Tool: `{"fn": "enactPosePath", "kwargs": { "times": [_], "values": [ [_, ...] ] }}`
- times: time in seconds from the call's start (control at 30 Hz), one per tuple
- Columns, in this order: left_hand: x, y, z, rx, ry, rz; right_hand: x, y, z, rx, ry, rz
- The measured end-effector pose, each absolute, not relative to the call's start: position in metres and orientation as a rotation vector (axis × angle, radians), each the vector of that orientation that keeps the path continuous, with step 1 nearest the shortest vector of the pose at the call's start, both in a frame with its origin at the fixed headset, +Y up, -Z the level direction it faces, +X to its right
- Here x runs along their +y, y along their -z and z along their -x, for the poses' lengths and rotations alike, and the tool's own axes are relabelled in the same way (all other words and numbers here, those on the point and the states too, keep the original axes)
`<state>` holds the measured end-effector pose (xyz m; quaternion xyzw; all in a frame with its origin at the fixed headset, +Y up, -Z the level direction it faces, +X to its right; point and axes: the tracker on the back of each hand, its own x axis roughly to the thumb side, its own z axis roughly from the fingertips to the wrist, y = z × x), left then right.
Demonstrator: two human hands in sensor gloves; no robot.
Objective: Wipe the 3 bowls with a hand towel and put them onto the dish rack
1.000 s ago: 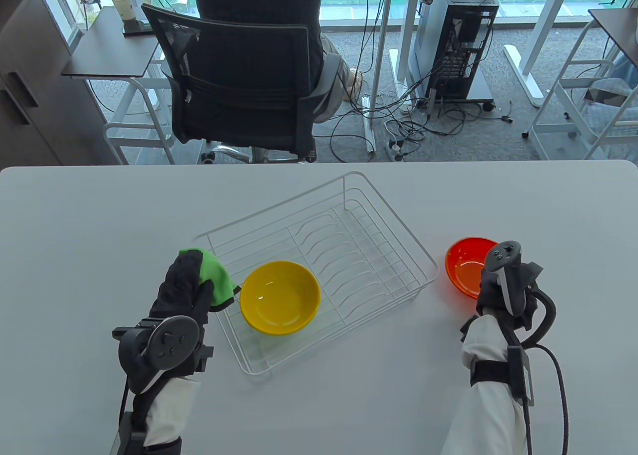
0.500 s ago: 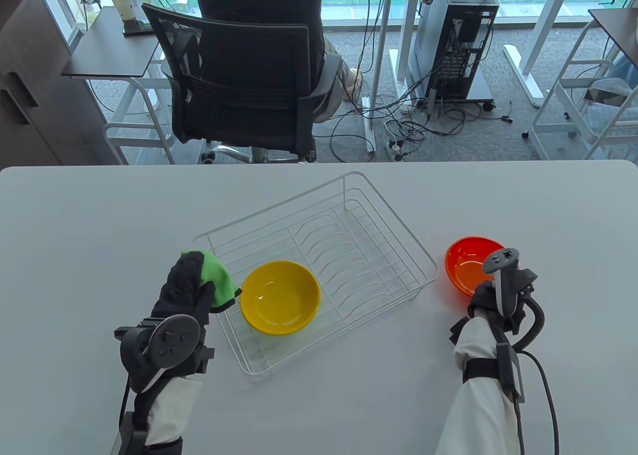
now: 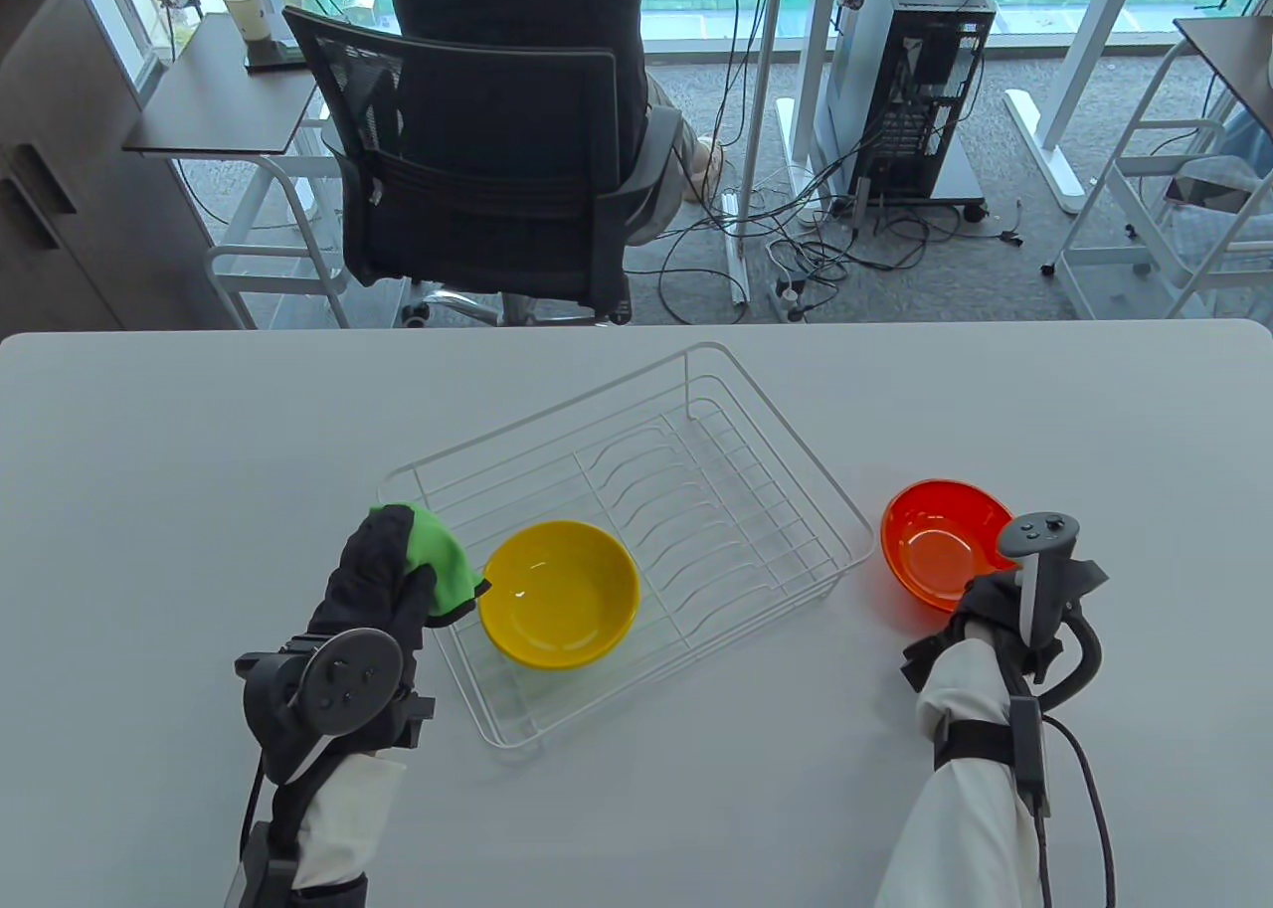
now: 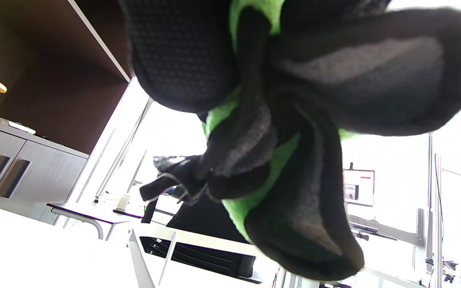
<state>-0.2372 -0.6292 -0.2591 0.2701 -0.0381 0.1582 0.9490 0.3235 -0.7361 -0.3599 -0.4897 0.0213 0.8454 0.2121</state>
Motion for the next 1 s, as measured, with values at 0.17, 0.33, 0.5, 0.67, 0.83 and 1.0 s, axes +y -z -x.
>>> {"fn": "enactPosePath", "kwargs": {
  "times": [0.17, 0.33, 0.5, 0.67, 0.83, 1.0],
  "values": [
    [-0.629, 0.259, 0.236, -0.081, -0.322, -0.546, -0.737, 0.357, -0.326, 0.043, -2.265, 1.292],
    [-0.629, 0.26, 0.236, -0.084, -0.339, -0.548, -0.732, 0.353, -0.331, -0.025, -2.154, 1.201],
    [-0.622, 0.263, 0.232, -0.088, -0.364, -0.553, -0.717, 0.349, -0.33, -0.163, -2.18, 1.182],
    [-0.608, 0.265, 0.227, -0.089, -0.393, -0.571, -0.698, 0.346, -0.326, -0.316, -2.172, 1.153],
    [-0.597, 0.265, 0.222, -0.092, -0.405, -0.574, -0.68, 0.345, -0.318, -0.368, -2.173, 1.071],
    [-0.584, 0.268, 0.215, -0.071, -0.46, -0.571, -0.653, 0.341, -0.301, -0.445, -2.212, 0.936]
  ]
}}
